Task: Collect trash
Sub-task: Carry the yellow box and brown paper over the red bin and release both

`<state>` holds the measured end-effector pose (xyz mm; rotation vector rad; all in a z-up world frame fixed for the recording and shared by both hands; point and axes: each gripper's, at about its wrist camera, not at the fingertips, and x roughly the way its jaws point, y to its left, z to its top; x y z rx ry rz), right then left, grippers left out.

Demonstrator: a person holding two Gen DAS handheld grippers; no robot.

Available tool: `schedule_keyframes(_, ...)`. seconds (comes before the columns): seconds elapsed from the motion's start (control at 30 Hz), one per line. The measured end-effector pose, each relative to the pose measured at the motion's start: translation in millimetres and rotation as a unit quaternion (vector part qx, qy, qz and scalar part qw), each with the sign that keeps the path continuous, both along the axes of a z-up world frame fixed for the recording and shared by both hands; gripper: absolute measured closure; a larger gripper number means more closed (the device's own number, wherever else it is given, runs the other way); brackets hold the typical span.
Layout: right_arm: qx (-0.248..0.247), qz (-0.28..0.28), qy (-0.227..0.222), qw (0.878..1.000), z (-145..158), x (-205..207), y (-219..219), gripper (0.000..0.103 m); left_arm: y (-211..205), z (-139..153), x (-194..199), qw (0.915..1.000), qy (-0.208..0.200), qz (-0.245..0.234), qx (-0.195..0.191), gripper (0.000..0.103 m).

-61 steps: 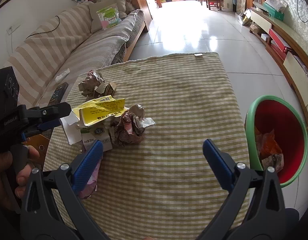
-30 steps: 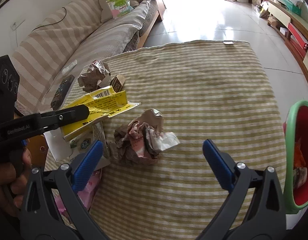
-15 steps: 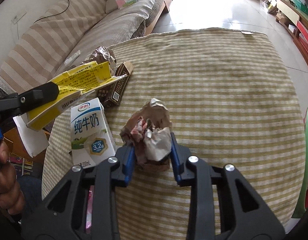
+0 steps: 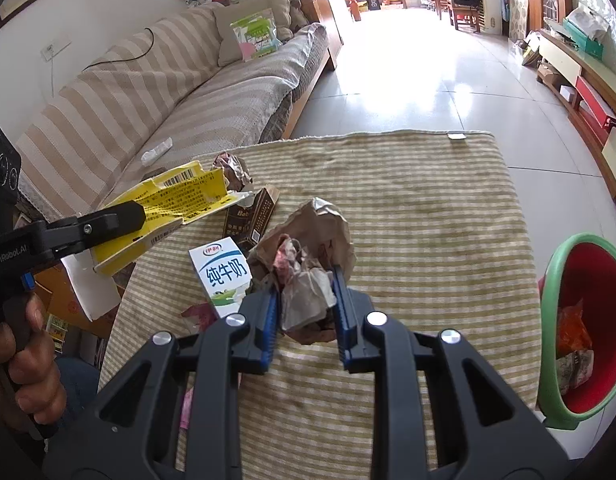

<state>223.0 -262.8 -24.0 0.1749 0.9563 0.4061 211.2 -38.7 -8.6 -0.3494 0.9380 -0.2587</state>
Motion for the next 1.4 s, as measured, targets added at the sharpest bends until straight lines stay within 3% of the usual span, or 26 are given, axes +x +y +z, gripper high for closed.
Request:
schedule_keyframes(0.33,0.014,-0.037,-0.04,0.998,42.3,-19.5,-42.7,0.079,-40.8,36.4,-8.5,0.999,-0.031,-0.028,0.014,0.065)
schedule_keyframes(0.73,0.021,-0.112,-0.073,0.991,65.2,-39.1,-128.4,0.079,-120.1,59.5,-3.1,0.9944,-0.049,-0.086,0.037,0.065)
schedule_keyframes(1.03,0.025,-0.182,-0.077,0.98,64.4,-50.5,-216.4,0.079,-208.1,60.0,7.1,0.9861,-0.054,-0.151,0.044,0.065)
schedule_keyframes(1.4,0.015,-0.248,-0.071,0.966,52.0,-67.5,-309.5,0.079,-315.2,36.4,11.6,0.9717,-0.04,-0.229,0.044,0.065)
